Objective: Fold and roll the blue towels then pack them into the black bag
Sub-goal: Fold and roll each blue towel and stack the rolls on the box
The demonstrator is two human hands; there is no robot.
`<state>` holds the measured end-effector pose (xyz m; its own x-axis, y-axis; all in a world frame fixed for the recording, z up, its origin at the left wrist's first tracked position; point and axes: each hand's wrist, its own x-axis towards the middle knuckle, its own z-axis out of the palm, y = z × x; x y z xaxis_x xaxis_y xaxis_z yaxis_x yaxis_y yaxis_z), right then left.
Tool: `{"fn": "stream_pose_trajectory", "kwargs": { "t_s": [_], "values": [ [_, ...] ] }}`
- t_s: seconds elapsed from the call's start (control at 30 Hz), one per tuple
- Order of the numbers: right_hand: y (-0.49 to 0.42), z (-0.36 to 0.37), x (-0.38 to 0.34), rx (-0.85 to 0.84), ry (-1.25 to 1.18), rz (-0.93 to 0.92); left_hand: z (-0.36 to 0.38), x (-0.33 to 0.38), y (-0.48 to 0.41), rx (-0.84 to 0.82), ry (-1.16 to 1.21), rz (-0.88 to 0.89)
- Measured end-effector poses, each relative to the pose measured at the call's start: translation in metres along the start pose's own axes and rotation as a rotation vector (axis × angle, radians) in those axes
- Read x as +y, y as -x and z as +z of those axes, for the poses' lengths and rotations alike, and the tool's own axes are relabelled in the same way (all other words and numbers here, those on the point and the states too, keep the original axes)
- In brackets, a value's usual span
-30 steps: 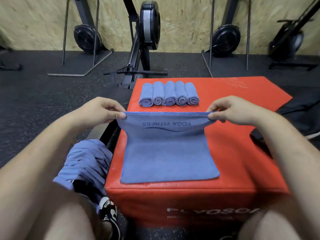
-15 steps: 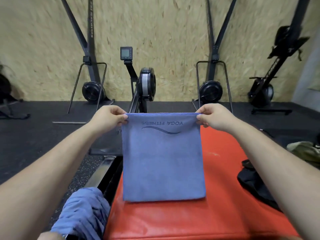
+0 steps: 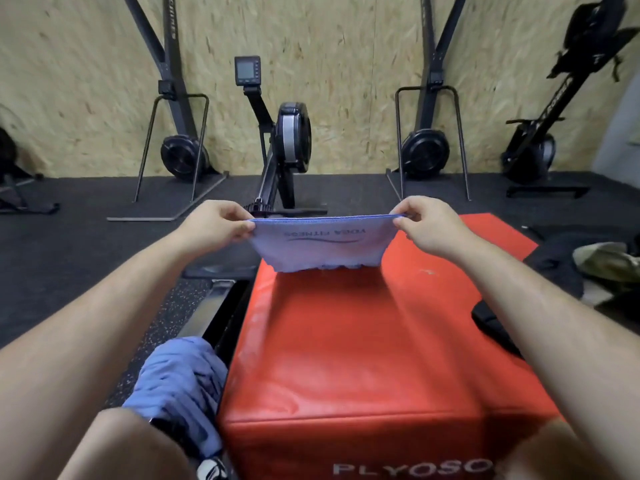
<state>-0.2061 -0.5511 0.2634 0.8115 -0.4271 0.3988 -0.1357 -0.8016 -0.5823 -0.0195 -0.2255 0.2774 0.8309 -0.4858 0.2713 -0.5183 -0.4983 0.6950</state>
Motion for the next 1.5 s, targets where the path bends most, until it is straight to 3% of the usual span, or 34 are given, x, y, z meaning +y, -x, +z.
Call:
{"fn": "stream_pose_trajectory", "kwargs": {
  "t_s": [0.33,0.67,0.83,1.03,1.27,1.5],
  "values": [
    [0.103,0.059,0.070,-0.359,-0.028,0.055,0.074,-0.086,0.086,-0.326,0.030,-0.183],
    [0.142,0.042,0.074,-0.617,-0.167,0.174,0.062,-0.093,0.128,-0.645,0.205,-0.220],
    [0.128,0.040,0.071,-0.602,-0.172,0.180,0.057,-0.091,0.116,-0.566,0.250,-0.219],
    [0.083,0.064,0.081,-0.534,-0.104,0.208,0.080,-0.097,0.070,-0.388,0.140,-0.235],
    [0.040,0.108,0.101,-0.483,-0.089,0.328,0.125,-0.124,0.019,-0.319,0.011,-0.256],
    [0.022,0.138,0.121,-0.468,-0.004,0.344,0.149,-0.141,-0.006,-0.357,-0.184,-0.198]
  ]
}}
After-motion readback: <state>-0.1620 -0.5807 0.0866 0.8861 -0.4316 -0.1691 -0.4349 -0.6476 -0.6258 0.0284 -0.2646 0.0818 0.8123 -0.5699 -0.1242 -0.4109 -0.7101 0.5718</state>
